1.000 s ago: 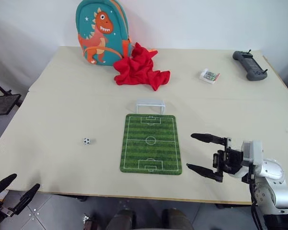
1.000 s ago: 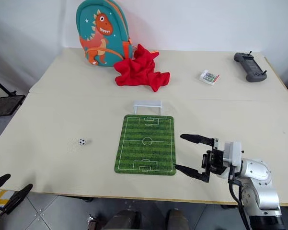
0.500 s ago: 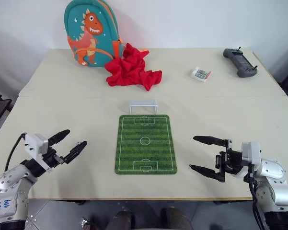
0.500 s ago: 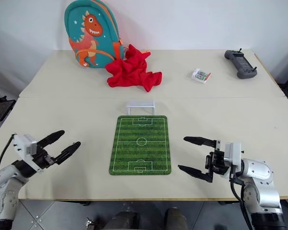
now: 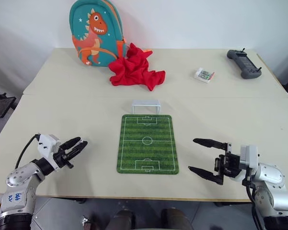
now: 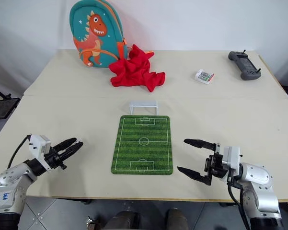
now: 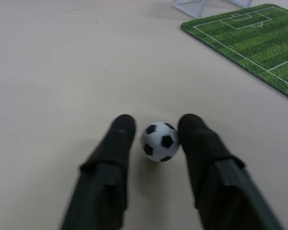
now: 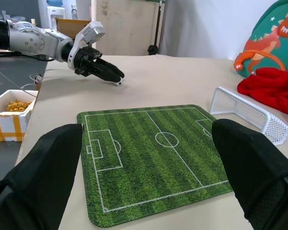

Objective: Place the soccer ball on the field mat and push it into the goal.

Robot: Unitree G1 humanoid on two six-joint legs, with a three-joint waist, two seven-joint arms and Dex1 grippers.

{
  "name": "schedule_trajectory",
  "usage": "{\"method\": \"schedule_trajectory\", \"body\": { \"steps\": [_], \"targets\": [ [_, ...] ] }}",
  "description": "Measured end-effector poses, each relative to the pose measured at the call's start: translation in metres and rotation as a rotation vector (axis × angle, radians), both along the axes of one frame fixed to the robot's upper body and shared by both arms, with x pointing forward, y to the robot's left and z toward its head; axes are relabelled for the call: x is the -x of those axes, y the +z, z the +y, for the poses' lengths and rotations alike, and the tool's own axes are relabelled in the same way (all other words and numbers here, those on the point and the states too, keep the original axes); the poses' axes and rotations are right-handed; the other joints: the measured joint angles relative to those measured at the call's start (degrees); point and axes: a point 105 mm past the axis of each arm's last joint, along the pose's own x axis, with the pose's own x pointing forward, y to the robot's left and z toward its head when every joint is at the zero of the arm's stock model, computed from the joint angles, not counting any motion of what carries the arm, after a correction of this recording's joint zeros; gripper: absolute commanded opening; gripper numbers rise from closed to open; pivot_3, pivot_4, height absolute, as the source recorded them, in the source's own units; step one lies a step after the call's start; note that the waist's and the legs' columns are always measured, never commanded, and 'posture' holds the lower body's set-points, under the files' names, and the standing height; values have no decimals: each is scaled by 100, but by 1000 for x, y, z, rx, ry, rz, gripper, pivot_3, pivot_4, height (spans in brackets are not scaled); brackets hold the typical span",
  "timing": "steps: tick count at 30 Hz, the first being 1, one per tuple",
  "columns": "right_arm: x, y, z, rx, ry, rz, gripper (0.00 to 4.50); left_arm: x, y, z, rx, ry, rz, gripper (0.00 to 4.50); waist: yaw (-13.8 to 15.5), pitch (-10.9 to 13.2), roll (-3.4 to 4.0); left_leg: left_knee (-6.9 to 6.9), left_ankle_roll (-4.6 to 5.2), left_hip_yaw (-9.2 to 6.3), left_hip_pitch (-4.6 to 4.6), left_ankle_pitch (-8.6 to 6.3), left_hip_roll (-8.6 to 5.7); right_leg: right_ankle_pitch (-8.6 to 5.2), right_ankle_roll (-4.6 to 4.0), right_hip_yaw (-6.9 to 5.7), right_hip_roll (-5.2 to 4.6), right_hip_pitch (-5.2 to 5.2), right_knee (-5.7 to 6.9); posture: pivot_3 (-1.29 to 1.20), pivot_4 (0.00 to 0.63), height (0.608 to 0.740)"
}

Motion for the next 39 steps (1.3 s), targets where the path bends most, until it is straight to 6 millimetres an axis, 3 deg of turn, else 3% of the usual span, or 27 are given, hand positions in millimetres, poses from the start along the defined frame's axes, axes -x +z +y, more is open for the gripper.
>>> {"method": "schedule_trajectory", "body": {
  "steps": [3, 6, 9, 13, 17, 19, 22, 25, 32, 35, 39],
  "targets": [
    [1, -1, 0, -1, -4, 4, 4500, -2, 4, -2, -6, -17, -18, 35, 21, -3, 5, 1, 0, 2, 1, 0, -1, 0, 0, 2, -1, 0, 0, 0, 150, 740],
    [1, -1, -2, 0, -12, 4, 4500, -5, 7, -10, -4, -61, -26, 35, 30, -2, 5, 3, 0, 1, 1, 0, -1, 0, 0, 1, -1, 1, 1, 0, 150, 740],
    [1, 2, -9, 12, -32, -5, 4500, -11, 28, -42, -2, -210, -85, 35, 78, -1, 2, 13, 1, -7, -8, 1, -6, 1, 0, -3, -4, 3, -1, 0, 150, 740],
    [3, 5, -25, 74, -43, -4, 4500, -4, 62, -110, -55, -554, -172, 35, 54, -1, 3, 11, 5, -3, -8, 2, -16, 2, 3, 1, -11, 5, -4, 0, 150, 740],
    [3, 5, -36, 94, -65, 3, 4500, 1, 50, -140, -89, -674, -133, 35, -73, -2, 8, -6, -3, 3, 5, -2, 5, 0, -2, 12, 18, -2, 0, 0, 150, 740],
    [3, 5, -37, 94, -67, 3, 4500, -2, 48, -143, -61, -653, -128, 417, -108, -2, 8, -3, -8, 2, 5, -4, 15, -1, -6, 11, 27, -5, 4, 0, 150, 740],
    [4, 4, -37, 90, -70, 9, 4500, -5, 49, -135, -41, -594, -129, 1197, -100, -2, 8, 0, -8, 2, 6, -5, 15, -1, -6, 12, 26, -5, 5, 0, 150, 740],
    [4, 3, -35, 79, -76, 8, 4500, -7, 51, -114, 37, -488, -145, 2163, -85, -2, 8, 5, -8, 2, 5, -5, 13, -1, -6, 13, 23, -2, 3, 0, 150, 740],
    [2, 5, -24, 45, -55, -5, 4500, -17, 38, -31, 129, -90, -161, 4391, -71, -2, 8, 6, -8, -1, 6, -5, 11, -1, -6, 12, 23, -1, 3, 0, 150, 740],
    [2, 7, -19, 39, -41, -14, 4500, -16, 29, -14, 83, -26, -147, 4453, -21, -2, 8, 5, -8, -2, 6, -5, 11, -1, -6, 12, 22, -1, 2, 0, 150, 740],
    [2, 7, -19, 33, -48, -12, 4500, -13, 22, -9, 52, -47, -111, 4453, 61, -2, 8, 7, -8, -4, 5, -5, 9, -1, -7, 10, 18, 1, 1, 0, 150, 740]
  ]
}}
